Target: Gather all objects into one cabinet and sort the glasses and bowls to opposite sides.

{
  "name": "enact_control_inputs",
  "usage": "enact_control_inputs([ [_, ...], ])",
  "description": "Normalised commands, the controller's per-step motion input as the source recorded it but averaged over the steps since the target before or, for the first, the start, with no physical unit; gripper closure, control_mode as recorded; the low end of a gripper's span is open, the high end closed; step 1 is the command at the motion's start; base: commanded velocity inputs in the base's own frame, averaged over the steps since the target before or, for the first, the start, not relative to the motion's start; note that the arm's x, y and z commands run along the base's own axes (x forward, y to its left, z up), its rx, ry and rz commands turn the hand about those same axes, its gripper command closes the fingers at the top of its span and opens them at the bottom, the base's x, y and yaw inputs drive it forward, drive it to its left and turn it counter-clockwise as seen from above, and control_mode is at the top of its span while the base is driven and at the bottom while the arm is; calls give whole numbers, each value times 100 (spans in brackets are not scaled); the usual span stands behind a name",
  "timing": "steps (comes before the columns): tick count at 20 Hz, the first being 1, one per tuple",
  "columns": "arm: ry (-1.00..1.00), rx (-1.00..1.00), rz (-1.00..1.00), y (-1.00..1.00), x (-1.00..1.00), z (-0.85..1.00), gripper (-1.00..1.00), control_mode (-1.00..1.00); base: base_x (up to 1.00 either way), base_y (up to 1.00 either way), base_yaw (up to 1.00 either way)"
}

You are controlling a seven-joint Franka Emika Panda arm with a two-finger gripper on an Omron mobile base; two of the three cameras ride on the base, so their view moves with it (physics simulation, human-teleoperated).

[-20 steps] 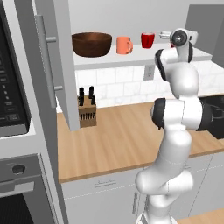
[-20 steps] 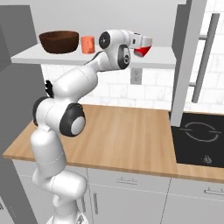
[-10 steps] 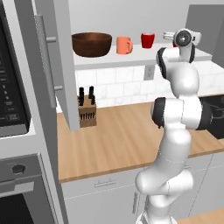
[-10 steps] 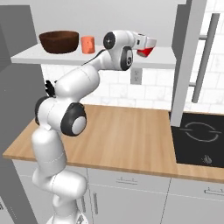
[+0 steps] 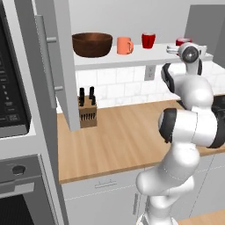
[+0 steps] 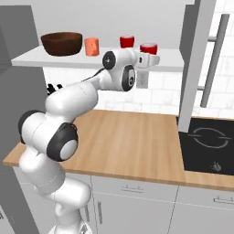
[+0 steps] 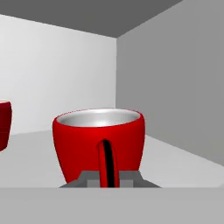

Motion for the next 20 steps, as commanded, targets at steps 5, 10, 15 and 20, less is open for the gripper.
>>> enact_control_inputs([
  [5,0,-3,-4,33,8,-10,100,-100,0,0,0],
  [10,7,0,-6,11,33,20,100,-100,0,0,0],
  [15,13,0,-8,0,34,35,100,-100,0,0,0],
  [20,14,0,-9,-3,5,3,100,-100,0,0,0],
])
